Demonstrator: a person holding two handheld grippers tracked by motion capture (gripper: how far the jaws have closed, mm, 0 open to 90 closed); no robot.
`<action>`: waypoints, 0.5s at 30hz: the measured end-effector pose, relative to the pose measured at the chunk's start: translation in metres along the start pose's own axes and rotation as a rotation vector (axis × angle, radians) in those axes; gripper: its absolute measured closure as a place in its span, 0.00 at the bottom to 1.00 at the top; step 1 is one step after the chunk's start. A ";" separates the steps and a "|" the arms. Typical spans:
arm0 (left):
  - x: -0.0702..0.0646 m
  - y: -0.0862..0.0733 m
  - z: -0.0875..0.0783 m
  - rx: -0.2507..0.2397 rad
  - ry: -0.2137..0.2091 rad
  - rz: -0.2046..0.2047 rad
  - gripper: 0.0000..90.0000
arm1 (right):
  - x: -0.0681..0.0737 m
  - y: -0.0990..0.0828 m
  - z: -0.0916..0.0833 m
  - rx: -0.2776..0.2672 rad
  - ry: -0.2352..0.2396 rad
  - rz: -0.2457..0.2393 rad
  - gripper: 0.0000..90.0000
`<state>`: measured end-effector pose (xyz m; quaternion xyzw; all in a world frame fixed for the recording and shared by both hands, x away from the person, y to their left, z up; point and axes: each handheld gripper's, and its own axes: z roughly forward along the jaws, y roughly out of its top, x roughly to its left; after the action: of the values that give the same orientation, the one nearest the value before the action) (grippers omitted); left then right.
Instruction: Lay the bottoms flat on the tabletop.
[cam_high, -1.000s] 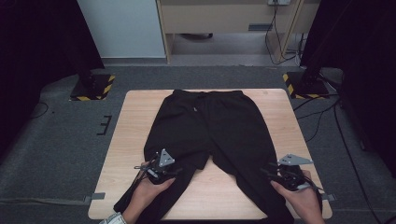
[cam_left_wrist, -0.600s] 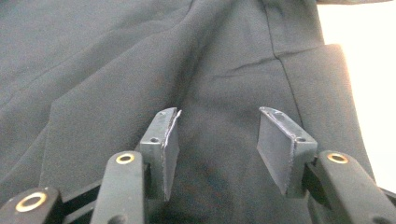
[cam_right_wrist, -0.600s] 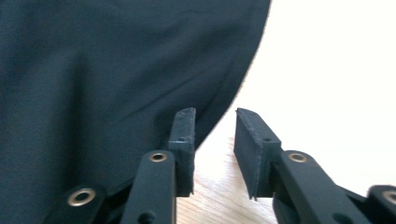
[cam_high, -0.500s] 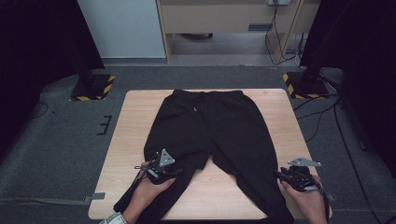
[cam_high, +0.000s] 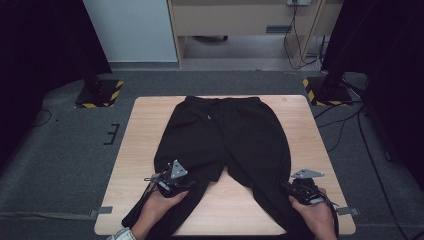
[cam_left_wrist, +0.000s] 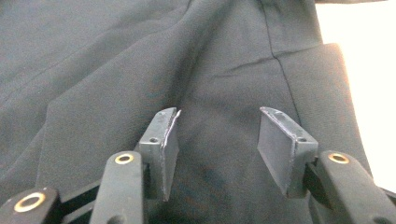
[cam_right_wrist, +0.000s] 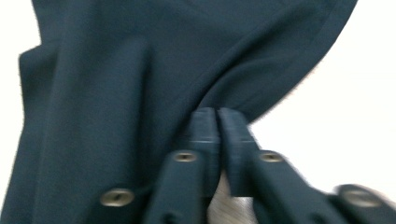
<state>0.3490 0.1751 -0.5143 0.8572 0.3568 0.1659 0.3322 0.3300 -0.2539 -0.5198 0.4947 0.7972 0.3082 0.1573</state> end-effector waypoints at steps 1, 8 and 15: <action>0.000 0.000 0.000 0.000 0.000 0.000 0.52 | 0.000 0.000 0.001 -0.005 0.003 0.002 0.99; 0.001 0.000 0.000 -0.002 -0.001 -0.002 0.52 | -0.009 0.019 -0.015 -0.021 -0.019 -0.034 1.00; 0.001 0.000 0.000 -0.001 -0.001 0.000 0.52 | -0.027 0.038 -0.025 -0.003 -0.071 -0.066 1.00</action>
<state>0.3492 0.1759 -0.5141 0.8570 0.3567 0.1658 0.3330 0.3547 -0.2738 -0.4771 0.4786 0.8066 0.2862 0.1963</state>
